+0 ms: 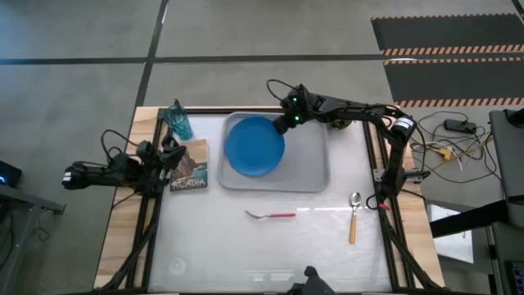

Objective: Pick and place plate/cup/fork/spoon on tray
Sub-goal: Put the blue plate on the left side of the gray tray, then put the blue cup beside the blue plate on the gray tray

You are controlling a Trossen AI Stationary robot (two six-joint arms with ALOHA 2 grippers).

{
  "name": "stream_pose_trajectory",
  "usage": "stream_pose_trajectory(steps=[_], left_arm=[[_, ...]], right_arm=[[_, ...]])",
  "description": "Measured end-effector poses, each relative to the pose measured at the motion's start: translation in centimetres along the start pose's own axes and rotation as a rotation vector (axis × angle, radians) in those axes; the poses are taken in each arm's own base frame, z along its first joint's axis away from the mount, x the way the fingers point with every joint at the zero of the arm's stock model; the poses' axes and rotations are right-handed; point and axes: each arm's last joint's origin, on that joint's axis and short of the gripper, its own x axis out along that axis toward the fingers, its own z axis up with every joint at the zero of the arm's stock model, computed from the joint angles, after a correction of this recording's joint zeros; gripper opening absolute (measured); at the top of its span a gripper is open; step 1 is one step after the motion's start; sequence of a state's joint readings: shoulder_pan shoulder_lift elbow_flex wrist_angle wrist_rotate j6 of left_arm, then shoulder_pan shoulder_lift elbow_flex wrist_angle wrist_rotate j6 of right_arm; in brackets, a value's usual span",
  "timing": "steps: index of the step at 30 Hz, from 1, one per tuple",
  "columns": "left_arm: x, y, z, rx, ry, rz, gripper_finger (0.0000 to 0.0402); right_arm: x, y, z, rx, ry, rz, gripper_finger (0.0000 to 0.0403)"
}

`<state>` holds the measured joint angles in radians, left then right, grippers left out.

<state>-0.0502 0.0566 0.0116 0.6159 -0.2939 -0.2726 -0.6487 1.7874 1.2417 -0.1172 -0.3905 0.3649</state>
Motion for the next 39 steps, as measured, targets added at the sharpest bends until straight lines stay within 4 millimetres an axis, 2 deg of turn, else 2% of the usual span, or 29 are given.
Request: stream_pose_trajectory(steps=[4,13,17,20,24,30,35,39], left_arm=[[0.0,0.0,0.1,0.036,-0.005,-0.001,0.0000],[0.0,0.0,0.2,0.073,-0.015,0.003,0.0000],[0.0,0.0,0.2,0.063,-0.021,0.002,0.0000],[0.0,0.0,0.2,0.045,-0.018,-0.003,0.0000],[0.0,0.0,0.1,-0.013,-0.015,-0.006,0.0000],[0.2,-0.1,-0.2,-0.010,0.010,-0.015,0.0000],[0.6,-0.1,-0.3,-0.059,0.004,0.005,0.0000],[1.2,-0.4,0.1,-0.104,-0.021,0.004,0.0000]], right_arm=[[0.0,-0.1,-0.1,-0.009,-0.005,-0.028,0.0034],[0.0,-0.2,-0.1,-0.019,-0.019,-0.072,0.0113],[-0.1,-0.1,0.1,-0.021,-0.010,-0.053,0.0128],[-1.0,0.8,0.9,-0.036,-0.012,0.013,0.0131],[-2.9,3.9,1.3,-0.139,-0.054,0.084,0.0127],[-6.4,10.2,-0.3,-0.336,-0.114,0.185,0.0117],[-8.8,14.9,-3.4,-0.505,-0.154,0.236,0.0114],[-10.3,17.0,-6.6,-0.598,-0.171,0.308,0.0114]])
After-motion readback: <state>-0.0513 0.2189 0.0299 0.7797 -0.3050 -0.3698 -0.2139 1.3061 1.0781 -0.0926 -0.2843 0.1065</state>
